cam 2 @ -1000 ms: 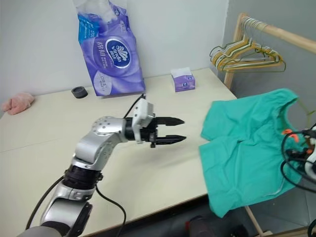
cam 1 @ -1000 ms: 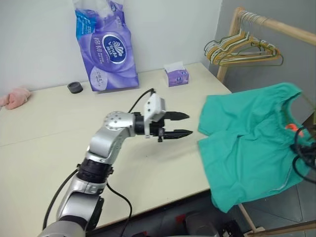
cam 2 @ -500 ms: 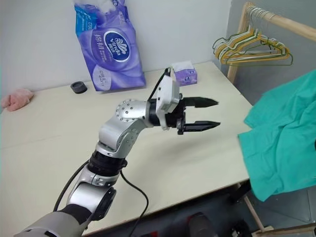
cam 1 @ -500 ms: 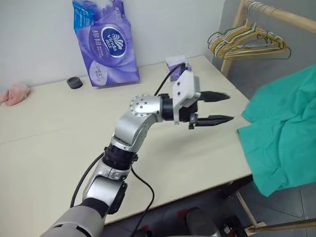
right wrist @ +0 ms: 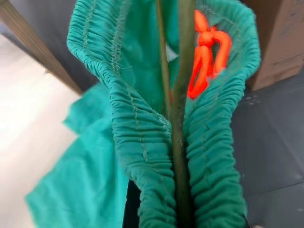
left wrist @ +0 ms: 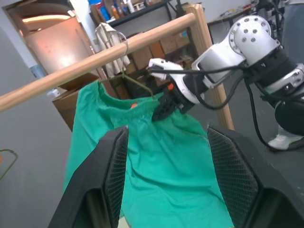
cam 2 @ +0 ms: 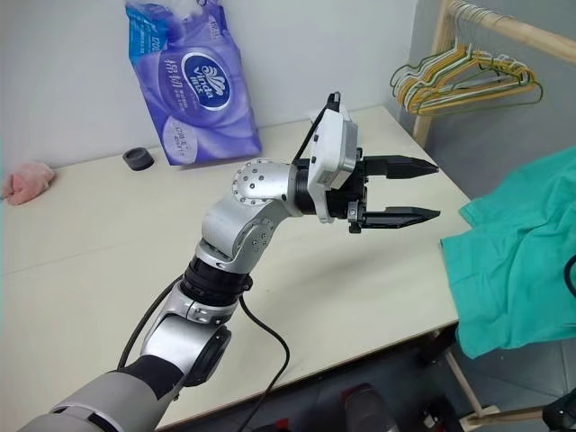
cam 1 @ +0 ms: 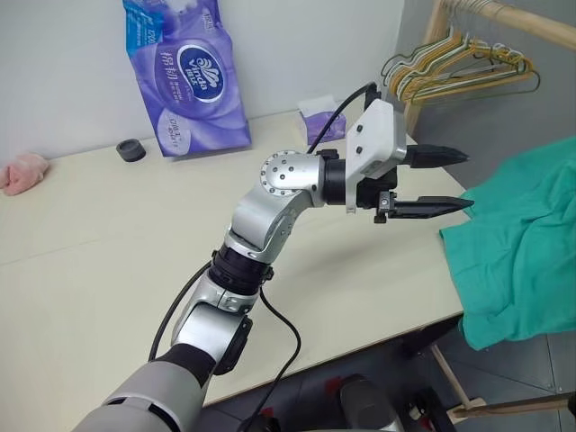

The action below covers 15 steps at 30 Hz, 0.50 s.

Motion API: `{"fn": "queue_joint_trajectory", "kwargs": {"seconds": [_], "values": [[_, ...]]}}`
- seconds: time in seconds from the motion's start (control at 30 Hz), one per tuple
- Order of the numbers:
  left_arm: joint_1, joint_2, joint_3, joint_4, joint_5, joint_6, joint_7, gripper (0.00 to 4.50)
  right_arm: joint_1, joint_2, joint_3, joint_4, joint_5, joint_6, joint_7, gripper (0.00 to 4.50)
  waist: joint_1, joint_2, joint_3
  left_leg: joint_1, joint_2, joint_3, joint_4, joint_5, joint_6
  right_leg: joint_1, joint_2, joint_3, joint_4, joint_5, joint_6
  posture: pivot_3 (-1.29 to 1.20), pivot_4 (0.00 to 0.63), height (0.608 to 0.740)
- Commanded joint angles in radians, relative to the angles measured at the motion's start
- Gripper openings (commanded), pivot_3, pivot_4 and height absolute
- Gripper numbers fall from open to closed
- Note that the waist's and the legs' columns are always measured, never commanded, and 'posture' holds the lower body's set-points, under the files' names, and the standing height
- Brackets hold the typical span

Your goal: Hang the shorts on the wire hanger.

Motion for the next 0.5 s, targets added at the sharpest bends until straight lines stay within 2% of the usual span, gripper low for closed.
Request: {"fn": "queue_joint_trajectory", "kwargs": {"seconds": [0.03, 0.1, 0.2, 0.23, 0.37, 0.5], "values": [[-0.031, -0.006, 0.001, -0.003, 0.003, -0.024, -0.004, 2.76, -0.075, 0.023, -0.067, -0.007, 0.224, 0.008, -0.255, 0.0, -0.008, 0.0, 0.002, 0.0, 0.0, 0.001, 0.0, 0.0, 0.0, 0.0, 0.0, 0.001, 0.0, 0.0, 0.0, -0.5, 0.155, 0.74], [-0.035, -0.008, 0.003, -0.001, -0.002, -0.021, -0.005, 2.76, -0.091, 0.049, -0.072, 0.011, 0.35, 0.008, -0.396, 0.0, -0.011, -0.001, 0.005, 0.0, 0.0, 0.001, 0.0, 0.0, 0.0, 0.0, 0.0, 0.003, 0.0, 0.0, 0.001, -0.5, 0.154, 0.74], [-0.036, -0.01, 0.003, -0.006, -0.008, -0.017, -0.012, 2.76, 0.121, -0.045, 0.099, 0.02, 0.844, -0.334, -0.724, 0.0, -0.008, -0.002, 0.008, 0.0, 0.0, 0.002, 0.0, 0.0, 0.0, 0.0, 0.001, 0.004, -0.001, -0.002, 0.003, -0.5, 0.15, 0.74], [-0.036, -0.011, 0.003, -0.008, -0.01, -0.014, -0.014, 2.76, 0.159, -0.064, 0.148, 0.008, 0.928, -0.423, -0.786, 0.0, -0.01, -0.003, 0.009, -0.001, 0.0, 0.003, 0.0, 0.0, 0.001, 0.0, 0.001, 0.005, -0.002, -0.002, 0.004, -0.5, 0.149, 0.74], [-0.032, -0.006, 0.001, -0.014, -0.015, -0.014, -0.032, 2.76, 0.194, -0.048, 0.27, -0.078, 0.964, -0.614, -0.854, 0.0, -0.022, -0.008, 0.012, 0.0, -0.001, 0.009, 0.0, 0.0, 0.001, 0.0, 0.001, 0.014, -0.005, -0.004, 0.014, -0.5, 0.145, 0.74], [-0.032, -0.007, 0.0, -0.011, -0.018, -0.015, -0.036, 2.76, 0.193, -0.042, 0.338, -0.129, 0.964, -0.719, -0.896, 0.0, -0.028, -0.007, 0.012, 0.0, 0.0, 0.01, -0.001, 0.0, 0.001, 0.0, 0.002, 0.015, -0.009, -0.003, 0.017, -0.5, 0.142, 0.74]]}}
